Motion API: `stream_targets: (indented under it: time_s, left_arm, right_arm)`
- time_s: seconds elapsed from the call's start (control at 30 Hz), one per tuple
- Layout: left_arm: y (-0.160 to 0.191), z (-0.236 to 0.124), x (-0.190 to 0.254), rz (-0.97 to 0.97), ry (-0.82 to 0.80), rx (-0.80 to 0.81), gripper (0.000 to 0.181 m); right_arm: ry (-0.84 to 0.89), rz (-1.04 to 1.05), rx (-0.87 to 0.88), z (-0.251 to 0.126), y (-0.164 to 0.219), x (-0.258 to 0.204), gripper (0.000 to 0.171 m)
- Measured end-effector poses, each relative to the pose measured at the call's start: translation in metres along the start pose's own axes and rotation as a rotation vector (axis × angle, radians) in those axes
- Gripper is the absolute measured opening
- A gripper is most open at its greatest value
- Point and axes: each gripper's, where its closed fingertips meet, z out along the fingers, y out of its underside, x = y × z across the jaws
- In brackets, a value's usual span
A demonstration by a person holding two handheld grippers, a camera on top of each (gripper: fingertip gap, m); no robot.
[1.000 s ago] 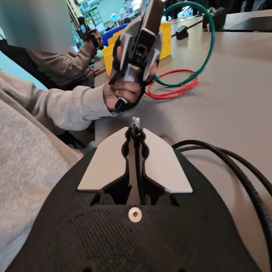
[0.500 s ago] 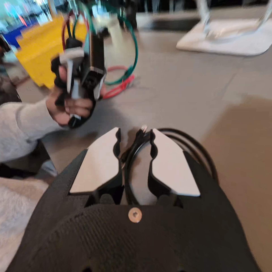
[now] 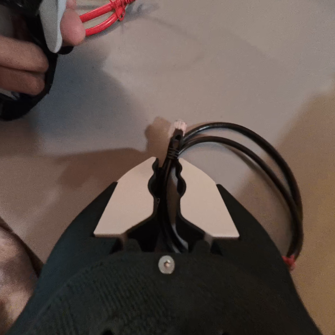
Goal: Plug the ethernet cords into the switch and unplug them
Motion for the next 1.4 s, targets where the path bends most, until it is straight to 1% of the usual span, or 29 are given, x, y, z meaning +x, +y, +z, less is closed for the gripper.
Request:
stream_targets:
  time_s: [0.07, 0.2, 0.27, 0.33, 0.4, 0.47, 0.53, 0.6, 0.67, 0.73, 0.8, 0.87, 0.93, 1.0, 1.1, 1.17, 1.3, 1.37, 1.4]
  left_arm:
    - [-0.001, 0.0, 0.0, -0.008, 0.005, 0.004, 0.024]
    - [0.0, 0.0, 0.001, -0.016, 0.009, 0.007, 0.024]
    - [0.0, 0.0, 0.001, -0.013, 0.008, 0.005, 0.024]
    - [-0.001, 0.0, 0.001, -0.009, 0.003, 0.007, 0.024]
    - [-0.002, -0.001, 0.0, -0.011, 0.004, 0.013, 0.024]
    - [-0.003, -0.002, 0.0, -0.016, 0.004, 0.019, 0.024]
    - [-0.003, -0.003, -0.001, -0.017, 0.002, 0.022, 0.024]
    - [-0.003, -0.003, -0.001, -0.017, -0.001, 0.02, 0.024]
    - [-0.002, -0.002, -0.002, -0.015, -0.004, 0.017, 0.024]
    - [-0.001, -0.002, -0.003, -0.019, -0.006, 0.013, 0.024]
    - [0.0, -0.001, -0.005, -0.023, -0.009, 0.01, 0.024]
    - [0.001, -0.001, -0.007, -0.026, -0.013, 0.007, 0.024]
    - [0.003, 0.0, -0.008, -0.031, -0.015, 0.005, 0.024]
    - [0.003, 0.0, -0.009, -0.034, -0.016, 0.002, 0.024]
    - [0.004, 0.001, -0.009, -0.034, -0.015, 0.0, 0.024]
    - [0.003, 0.0, -0.009, -0.037, -0.014, 0.002, 0.024]
    - [0.002, 0.0, -0.007, -0.044, -0.003, 0.009, 0.024]
    - [0.002, 0.0, -0.007, -0.049, 0.0, 0.011, 0.024]
    - [0.002, 0.0, -0.007, -0.054, 0.003, 0.012, 0.024]
  right_arm:
    - [-0.029, -0.038, 0.004, -0.001, 0.001, -0.001, 0.012]
    - [-0.051, -0.111, 0.032, -0.005, 0.0, -0.006, 0.01]
    - [-0.053, -0.116, 0.099, -0.014, -0.01, -0.007, 0.01]
    - [-0.035, -0.131, 0.228, -0.035, -0.031, -0.007, 0.009]
    - [0.025, -0.168, 0.41, -0.068, -0.057, -0.001, 0.009]
    - [0.092, -0.177, 0.588, -0.111, -0.078, 0.007, 0.009]
    - [0.171, -0.165, 0.758, -0.161, -0.093, 0.02, 0.009]
    - [0.28, -0.151, 0.904, -0.212, -0.099, 0.038, 0.009]
    - [0.4, -0.132, 1.001, -0.259, -0.096, 0.06, 0.009]
    - [0.518, -0.104, 1.051, -0.294, -0.084, 0.084, 0.009]
    - [0.613, -0.06, 1.052, -0.316, -0.068, 0.11, 0.009]
    - [0.656, -0.006, 1.085, -0.332, -0.052, 0.13, 0.009]
    - [0.695, 0.034, 1.061, -0.336, -0.038, 0.15, 0.009]
    - [0.751, 0.049, 1.008, -0.33, -0.021, 0.171, 0.009]
    - [0.688, 0.124, 0.924, -0.299, -0.004, 0.192, 0.009]
    - [0.641, 0.159, 0.928, -0.284, 0.0, 0.197, 0.009]
    - [0.654, 0.131, 0.917, -0.28, -0.002, 0.196, 0.009]
    - [0.667, 0.118, 0.869, -0.274, -0.001, 0.195, 0.009]
    - [0.657, 0.128, 0.814, -0.266, 0.001, 0.197, 0.009]
